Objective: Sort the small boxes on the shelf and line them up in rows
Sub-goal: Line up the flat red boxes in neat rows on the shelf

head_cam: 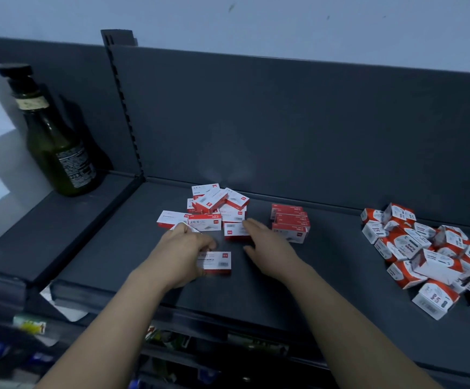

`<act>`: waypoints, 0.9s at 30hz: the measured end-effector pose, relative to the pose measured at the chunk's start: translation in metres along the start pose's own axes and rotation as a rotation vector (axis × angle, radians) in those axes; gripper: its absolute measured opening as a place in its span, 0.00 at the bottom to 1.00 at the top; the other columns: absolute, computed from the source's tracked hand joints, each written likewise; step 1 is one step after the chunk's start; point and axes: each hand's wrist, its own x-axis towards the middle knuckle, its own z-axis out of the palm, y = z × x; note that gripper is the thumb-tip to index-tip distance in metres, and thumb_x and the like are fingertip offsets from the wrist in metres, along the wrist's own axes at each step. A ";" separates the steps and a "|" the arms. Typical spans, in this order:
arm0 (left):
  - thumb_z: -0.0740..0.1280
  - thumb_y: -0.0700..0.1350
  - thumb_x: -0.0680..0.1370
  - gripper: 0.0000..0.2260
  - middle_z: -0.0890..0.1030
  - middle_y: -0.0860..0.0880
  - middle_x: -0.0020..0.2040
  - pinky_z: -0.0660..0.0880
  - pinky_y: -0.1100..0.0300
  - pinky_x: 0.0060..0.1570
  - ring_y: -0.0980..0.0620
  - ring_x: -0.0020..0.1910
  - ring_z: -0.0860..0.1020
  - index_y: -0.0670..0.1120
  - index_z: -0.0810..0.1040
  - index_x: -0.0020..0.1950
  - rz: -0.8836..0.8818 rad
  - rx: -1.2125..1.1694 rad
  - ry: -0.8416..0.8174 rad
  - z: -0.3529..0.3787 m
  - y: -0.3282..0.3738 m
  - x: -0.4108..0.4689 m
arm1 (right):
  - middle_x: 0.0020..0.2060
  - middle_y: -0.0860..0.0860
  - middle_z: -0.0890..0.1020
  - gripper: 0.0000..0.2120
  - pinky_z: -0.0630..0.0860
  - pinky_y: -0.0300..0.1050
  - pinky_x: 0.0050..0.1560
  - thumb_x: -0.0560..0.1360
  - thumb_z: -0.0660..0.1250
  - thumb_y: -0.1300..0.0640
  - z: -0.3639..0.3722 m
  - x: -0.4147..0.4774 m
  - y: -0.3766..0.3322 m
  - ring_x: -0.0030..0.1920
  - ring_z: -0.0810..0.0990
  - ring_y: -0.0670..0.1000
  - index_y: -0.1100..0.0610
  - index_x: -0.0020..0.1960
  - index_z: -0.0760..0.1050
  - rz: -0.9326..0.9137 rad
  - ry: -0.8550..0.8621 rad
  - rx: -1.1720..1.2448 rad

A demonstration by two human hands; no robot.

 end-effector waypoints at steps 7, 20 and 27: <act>0.72 0.45 0.72 0.10 0.79 0.55 0.45 0.76 0.55 0.51 0.53 0.48 0.76 0.56 0.78 0.51 0.025 -0.399 0.014 0.002 -0.026 -0.011 | 0.61 0.50 0.73 0.18 0.72 0.43 0.56 0.78 0.63 0.48 -0.001 -0.010 -0.003 0.55 0.75 0.49 0.50 0.67 0.69 -0.003 -0.011 0.112; 0.53 0.43 0.84 0.13 0.81 0.41 0.44 0.75 0.61 0.30 0.48 0.34 0.81 0.40 0.75 0.51 -0.303 -1.191 -0.013 0.012 0.023 0.005 | 0.37 0.60 0.81 0.15 0.80 0.44 0.32 0.82 0.51 0.60 -0.023 -0.062 0.027 0.30 0.82 0.52 0.67 0.52 0.74 0.440 0.005 0.803; 0.60 0.37 0.80 0.10 0.80 0.46 0.52 0.81 0.55 0.43 0.49 0.44 0.83 0.46 0.74 0.60 -0.189 -0.898 -0.072 0.024 0.027 0.015 | 0.35 0.57 0.81 0.10 0.78 0.40 0.32 0.80 0.60 0.58 -0.028 -0.078 0.041 0.30 0.80 0.48 0.62 0.53 0.77 0.423 0.039 0.852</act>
